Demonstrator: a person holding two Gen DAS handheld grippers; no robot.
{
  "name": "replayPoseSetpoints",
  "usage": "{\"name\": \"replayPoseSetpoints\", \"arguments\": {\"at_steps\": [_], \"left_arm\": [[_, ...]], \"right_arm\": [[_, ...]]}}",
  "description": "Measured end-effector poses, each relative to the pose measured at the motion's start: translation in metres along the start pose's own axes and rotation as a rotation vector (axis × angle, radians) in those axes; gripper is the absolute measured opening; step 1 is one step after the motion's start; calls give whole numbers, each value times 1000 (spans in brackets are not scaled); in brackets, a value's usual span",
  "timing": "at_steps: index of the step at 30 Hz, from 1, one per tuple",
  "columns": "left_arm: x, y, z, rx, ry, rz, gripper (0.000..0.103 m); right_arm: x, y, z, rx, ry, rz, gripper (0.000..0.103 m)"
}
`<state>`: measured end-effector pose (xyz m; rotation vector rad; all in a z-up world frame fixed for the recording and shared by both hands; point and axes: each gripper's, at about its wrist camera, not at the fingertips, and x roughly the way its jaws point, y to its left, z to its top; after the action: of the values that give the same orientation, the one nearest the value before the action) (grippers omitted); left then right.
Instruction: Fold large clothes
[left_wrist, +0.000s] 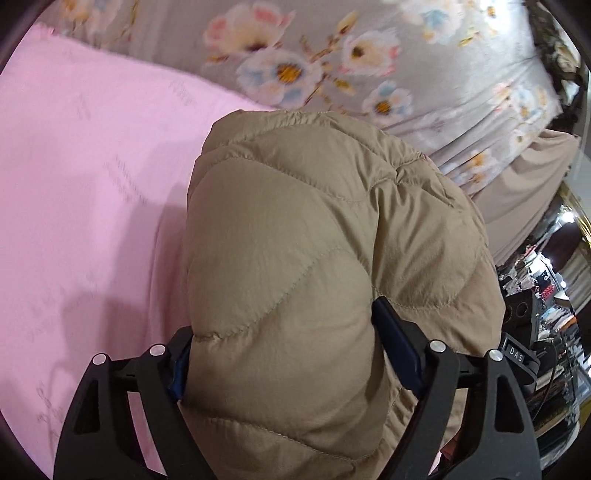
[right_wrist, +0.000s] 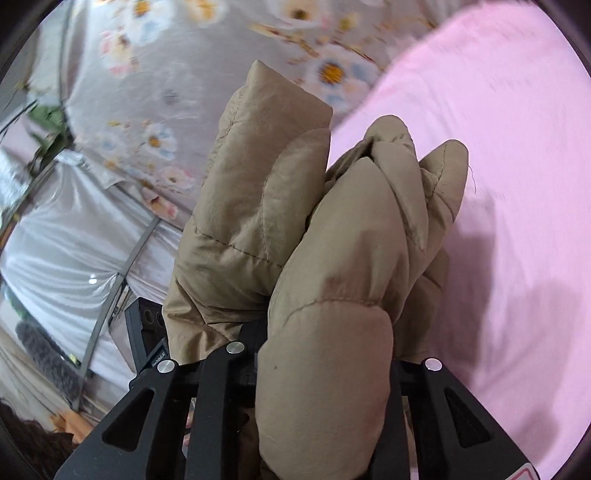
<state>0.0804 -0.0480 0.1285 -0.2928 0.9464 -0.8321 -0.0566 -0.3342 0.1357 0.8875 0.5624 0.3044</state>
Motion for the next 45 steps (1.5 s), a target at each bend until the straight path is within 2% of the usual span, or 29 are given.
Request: {"name": "replayPoseSetpoints", "arguments": {"at_steps": [4, 9, 12, 17, 22, 28, 32, 34, 36, 40, 43, 44, 45], "left_arm": [[-30, -11, 26, 82, -119, -16, 81], [-51, -12, 68, 181, -238, 16, 80], [-58, 2, 94, 230, -294, 48, 80], [-56, 40, 129, 260, -337, 94, 79], [-35, 85, 156, 239, -320, 118, 79], [8, 155, 173, 182, -273, 131, 79], [41, 196, 172, 143, -205, 198, 78], [47, 207, 167, 145, -201, 229, 79], [46, 217, 164, 125, -206, 223, 82], [44, 221, 163, 84, -186, 247, 86], [28, 209, 163, 72, -178, 349, 87], [22, 204, 162, 68, -182, 400, 93], [15, 200, 162, 56, -183, 464, 95]], "right_arm": [[6, 37, 21, -116, -56, 26, 23], [36, 60, 52, -188, -87, 76, 23], [66, 69, 69, -210, -94, 100, 23], [124, 70, 93, -216, -78, 111, 23], [184, 60, 110, -191, -39, 84, 23], [257, 11, 111, -129, 19, 50, 25], [294, -26, 102, -62, 52, 4, 28], [304, -43, 97, -17, 48, -10, 34], [308, -53, 93, 10, 51, -14, 39], [301, -53, 91, 26, 65, -90, 49], [270, -47, 91, 14, 34, -178, 52], [257, -44, 91, 9, 2, -198, 55], [238, -39, 90, -3, -52, -223, 61]]}}
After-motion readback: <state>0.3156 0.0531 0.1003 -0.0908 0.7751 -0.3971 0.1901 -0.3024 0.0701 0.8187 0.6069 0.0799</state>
